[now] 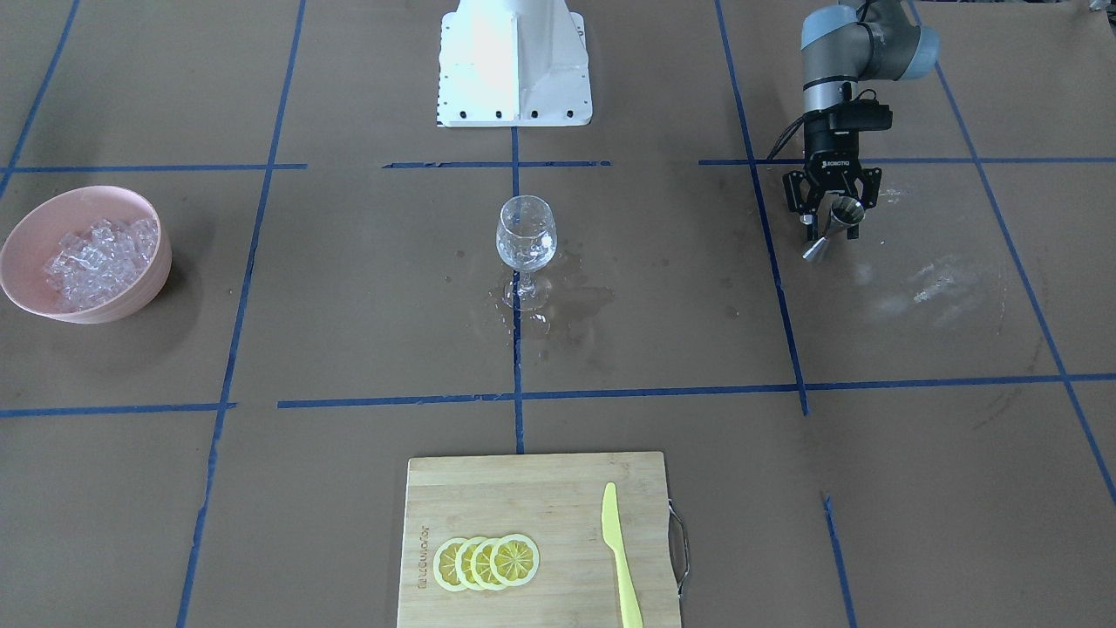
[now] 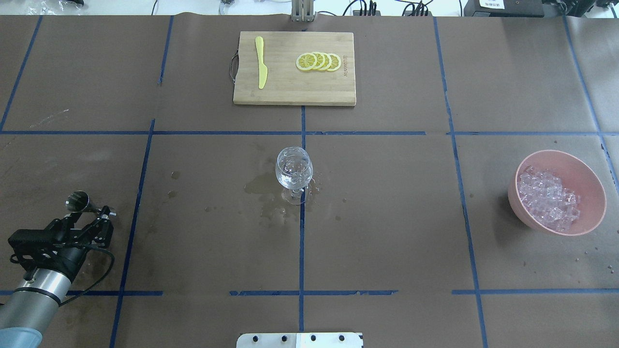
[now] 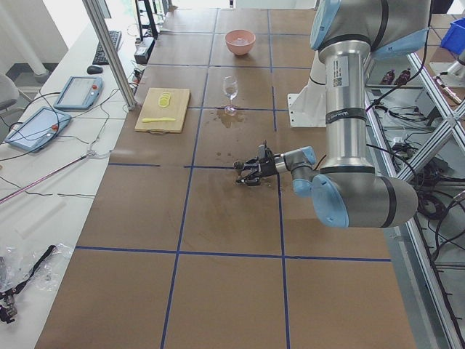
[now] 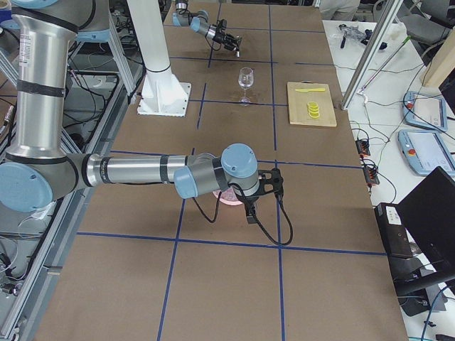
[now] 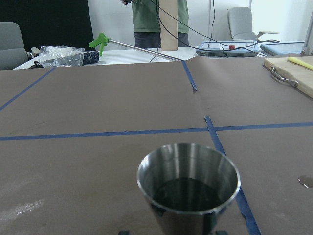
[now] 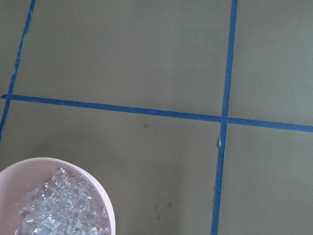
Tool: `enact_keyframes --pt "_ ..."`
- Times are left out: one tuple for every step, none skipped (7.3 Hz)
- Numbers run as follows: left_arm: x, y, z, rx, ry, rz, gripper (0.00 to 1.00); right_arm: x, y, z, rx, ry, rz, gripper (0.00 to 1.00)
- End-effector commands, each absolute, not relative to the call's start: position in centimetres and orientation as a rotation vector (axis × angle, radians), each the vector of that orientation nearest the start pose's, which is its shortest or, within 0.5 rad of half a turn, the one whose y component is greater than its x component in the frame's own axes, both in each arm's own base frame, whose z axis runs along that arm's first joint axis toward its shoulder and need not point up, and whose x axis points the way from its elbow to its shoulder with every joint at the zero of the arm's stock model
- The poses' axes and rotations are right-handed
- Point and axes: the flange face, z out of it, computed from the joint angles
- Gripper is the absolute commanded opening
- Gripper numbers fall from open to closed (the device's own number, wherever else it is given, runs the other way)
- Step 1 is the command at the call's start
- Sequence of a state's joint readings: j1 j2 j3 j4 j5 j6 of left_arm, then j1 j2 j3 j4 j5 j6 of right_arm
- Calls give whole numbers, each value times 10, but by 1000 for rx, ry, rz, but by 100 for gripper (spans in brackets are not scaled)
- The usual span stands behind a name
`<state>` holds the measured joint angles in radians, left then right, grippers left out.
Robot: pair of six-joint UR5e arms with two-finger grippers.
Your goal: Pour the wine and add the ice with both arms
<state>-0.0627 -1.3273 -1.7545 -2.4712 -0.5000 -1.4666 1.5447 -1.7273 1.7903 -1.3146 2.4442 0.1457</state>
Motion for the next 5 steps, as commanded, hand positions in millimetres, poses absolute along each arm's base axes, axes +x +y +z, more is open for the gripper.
enact_keyframes --pt "378 -246 553 1065 673 -419 44 46 -441 587 223 -887 -28 100" --pt "379 -245 547 1063 691 -428 19 45 -441 588 221 -888 -28 100" --pt "380 -246 546 1062 696 -432 0 45 -441 588 221 -888 -28 100" --pt "376 -247 550 1065 687 -431 0 45 -439 589 218 -888 -26 100" --pt "374 -249 545 1067 695 -442 0 45 -439 590 216 -888 -24 100"
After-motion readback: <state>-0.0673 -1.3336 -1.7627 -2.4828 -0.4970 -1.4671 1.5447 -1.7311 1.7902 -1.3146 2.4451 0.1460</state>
